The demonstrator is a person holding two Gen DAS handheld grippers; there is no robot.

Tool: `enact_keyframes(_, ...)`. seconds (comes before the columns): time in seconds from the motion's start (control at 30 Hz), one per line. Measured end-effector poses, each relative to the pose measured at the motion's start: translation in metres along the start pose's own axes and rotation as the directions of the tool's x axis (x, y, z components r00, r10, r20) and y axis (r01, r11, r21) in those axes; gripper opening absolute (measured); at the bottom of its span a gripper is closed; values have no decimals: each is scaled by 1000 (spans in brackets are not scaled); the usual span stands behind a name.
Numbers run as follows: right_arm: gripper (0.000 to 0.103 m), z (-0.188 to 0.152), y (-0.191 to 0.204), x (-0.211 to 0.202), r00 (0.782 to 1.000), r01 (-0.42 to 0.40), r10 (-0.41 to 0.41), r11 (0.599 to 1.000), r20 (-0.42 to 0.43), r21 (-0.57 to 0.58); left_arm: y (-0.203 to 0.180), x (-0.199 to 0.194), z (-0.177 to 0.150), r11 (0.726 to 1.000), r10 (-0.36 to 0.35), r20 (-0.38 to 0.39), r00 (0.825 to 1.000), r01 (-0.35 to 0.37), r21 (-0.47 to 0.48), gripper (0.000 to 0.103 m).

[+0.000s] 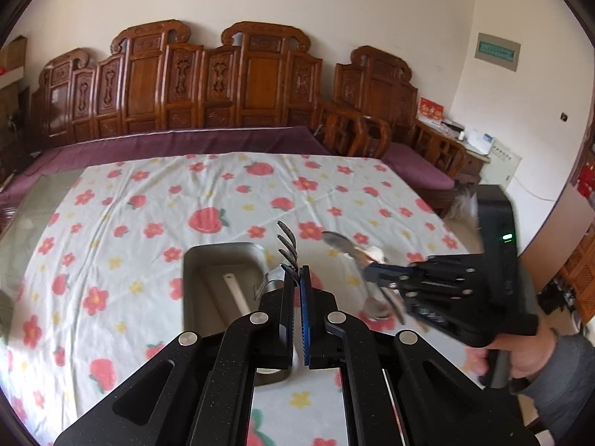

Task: Organize utensils
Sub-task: 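Carry the fork with the left tool over the tray while the right tool lifts the spoon, then lower the fork into the tray with the left tool while the right tool releases the metal spoon there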

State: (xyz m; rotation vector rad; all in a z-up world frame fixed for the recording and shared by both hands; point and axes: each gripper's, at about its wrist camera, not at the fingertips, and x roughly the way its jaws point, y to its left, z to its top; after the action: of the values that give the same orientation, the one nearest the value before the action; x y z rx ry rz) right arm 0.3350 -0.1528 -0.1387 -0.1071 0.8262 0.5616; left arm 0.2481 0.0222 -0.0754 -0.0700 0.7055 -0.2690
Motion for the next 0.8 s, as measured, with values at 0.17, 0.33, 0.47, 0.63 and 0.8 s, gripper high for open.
enact_keyframes(0.17, 4, 7, 14, 1, 1000, -28, 28, 1000, 14, -5, 17, 21, -6, 999, 39, -30, 999, -39, 2, 2)
enact_keyframes(0.33, 4, 9, 27, 3, 998, -52, 52, 999, 17, -11, 26, 41, -13, 999, 48, -53, 997, -48, 2, 2)
enact_keyframes(0.47, 4, 10, 32, 6, 998, -63, 64, 998, 11, -12, 35, 54, -20, 999, 52, -86, 995, -53, -10, 2)
enact_keyframes(0.63, 4, 12, 36, 15, 997, -73, 73, 997, -2, -13, 39, 51, -28, 1000, 24, -57, 998, -25, -11, 2)
enact_keyframes(0.8, 4, 11, 46, 25, 996, -87, 86, 996, -18, -25, 41, 50, -43, 1000, 15, -83, 996, -17, -20, 3)
